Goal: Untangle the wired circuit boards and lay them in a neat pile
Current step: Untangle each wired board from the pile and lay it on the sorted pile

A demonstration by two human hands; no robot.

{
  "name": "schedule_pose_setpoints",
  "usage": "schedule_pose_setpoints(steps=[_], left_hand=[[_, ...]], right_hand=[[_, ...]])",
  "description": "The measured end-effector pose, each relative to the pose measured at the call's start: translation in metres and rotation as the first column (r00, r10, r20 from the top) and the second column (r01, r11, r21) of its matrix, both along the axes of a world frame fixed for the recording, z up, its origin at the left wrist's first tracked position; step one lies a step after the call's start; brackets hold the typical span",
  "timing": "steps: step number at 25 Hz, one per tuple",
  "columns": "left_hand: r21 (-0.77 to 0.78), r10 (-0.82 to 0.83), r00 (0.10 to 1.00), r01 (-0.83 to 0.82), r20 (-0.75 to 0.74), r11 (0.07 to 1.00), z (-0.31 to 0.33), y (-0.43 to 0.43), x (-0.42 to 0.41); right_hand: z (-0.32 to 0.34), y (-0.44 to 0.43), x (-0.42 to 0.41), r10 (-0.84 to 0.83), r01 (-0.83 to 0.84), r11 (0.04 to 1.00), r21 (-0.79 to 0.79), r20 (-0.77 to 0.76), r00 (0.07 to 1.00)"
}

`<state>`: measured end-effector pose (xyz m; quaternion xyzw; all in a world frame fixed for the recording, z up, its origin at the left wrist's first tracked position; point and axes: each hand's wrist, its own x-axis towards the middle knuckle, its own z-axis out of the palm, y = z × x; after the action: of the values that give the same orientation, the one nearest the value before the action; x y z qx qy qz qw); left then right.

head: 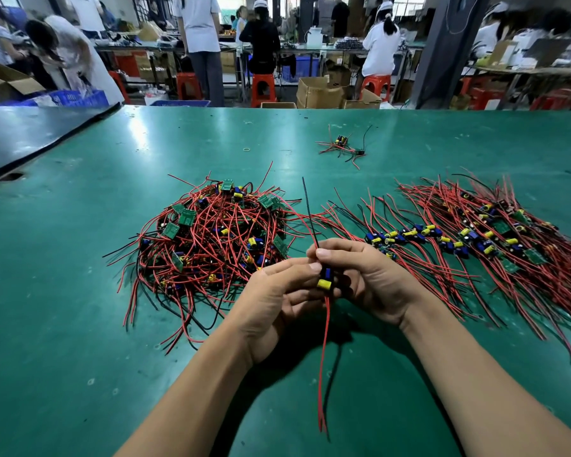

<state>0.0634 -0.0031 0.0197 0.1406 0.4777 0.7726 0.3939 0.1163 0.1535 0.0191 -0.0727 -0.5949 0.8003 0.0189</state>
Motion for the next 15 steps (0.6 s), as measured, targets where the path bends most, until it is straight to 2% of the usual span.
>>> schedule_pose_setpoints(steps=[6,11,15], left_hand=[[-0.187,0.018,0.971,-0.064,-0.24,0.98,-0.003,0.001,0.004],[-0.159,0.015,0.981,-0.046,-0.195,0.986,-0.002,0.002,0.007],[-0.129,0.098,0.982,-0.12,-0.164,0.984,0.002,0.001,0.007]], right_hand=[[-0.005,-0.001,0.0,0.061,-0.053,0.992,-0.113,0.069,0.996],[-0.007,-0.001,-0.001,0.105,-0.107,0.994,0.013,0.107,0.989],[-0.011,-0.009,-0.005,0.008,-0.006,0.999,-0.037,0.059,0.998]])
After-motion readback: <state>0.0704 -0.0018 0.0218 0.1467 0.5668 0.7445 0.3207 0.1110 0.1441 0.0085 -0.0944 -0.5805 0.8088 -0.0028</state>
